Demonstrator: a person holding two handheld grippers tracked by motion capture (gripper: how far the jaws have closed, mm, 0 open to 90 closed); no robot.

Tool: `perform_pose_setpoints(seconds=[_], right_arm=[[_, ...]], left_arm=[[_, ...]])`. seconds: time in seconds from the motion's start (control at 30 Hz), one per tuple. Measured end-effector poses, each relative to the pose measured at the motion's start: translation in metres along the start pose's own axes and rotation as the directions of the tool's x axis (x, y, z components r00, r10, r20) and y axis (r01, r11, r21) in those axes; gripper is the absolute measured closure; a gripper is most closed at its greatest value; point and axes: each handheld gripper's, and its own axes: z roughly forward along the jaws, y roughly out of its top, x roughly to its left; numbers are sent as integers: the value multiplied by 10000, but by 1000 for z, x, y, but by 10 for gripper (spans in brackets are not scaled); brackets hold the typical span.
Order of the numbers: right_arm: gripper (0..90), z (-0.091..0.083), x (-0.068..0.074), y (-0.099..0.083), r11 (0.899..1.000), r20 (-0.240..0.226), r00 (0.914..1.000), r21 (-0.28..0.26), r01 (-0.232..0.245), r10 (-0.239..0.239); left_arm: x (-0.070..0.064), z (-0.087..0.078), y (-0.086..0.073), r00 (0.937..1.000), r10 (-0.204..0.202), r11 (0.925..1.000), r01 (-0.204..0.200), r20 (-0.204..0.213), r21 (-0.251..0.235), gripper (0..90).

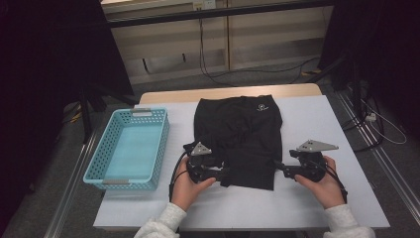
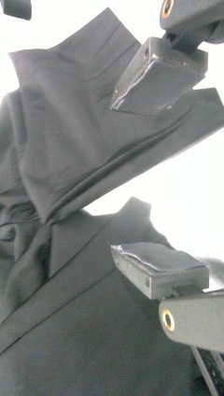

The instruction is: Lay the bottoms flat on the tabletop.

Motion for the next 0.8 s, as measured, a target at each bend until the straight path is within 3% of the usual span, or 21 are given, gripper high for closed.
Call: perform_pose_setpoints(seconds=[0.17, 0.3, 0.47, 0.5, 0.63, 0.8], right_arm=[[238, -16, 12, -16, 9999, 30, 10000, 115, 16, -16], [199, -28, 21, -28, 10000, 56, 10000, 75, 19, -19], [186, -39, 31, -35, 9997, 148, 9997, -147, 172, -170], [184, -40, 33, -35, 9996, 179, 9996, -173, 214, -211], [185, -33, 36, -37, 9998, 273, 9995, 0, 183, -183], [189, -25, 34, -37, 9998, 354, 9993, 117, 134, -138]], left_arm=[[-7, -6, -8, 9997, 231, 9997, -232, 10, 56, 263], [-14, -12, -10, 9998, 196, 9998, -196, 54, 30, 303], [-24, -17, -10, 9969, 792, 9968, -791, -17, 119, 424], [-24, -16, -11, 9969, 783, 9968, -782, -15, 159, 428], [-23, -9, -13, 9973, 674, 9968, -685, 291, 399, 583], [-18, -4, -13, 9986, 434, 9978, -449, 303, 479, 676]])
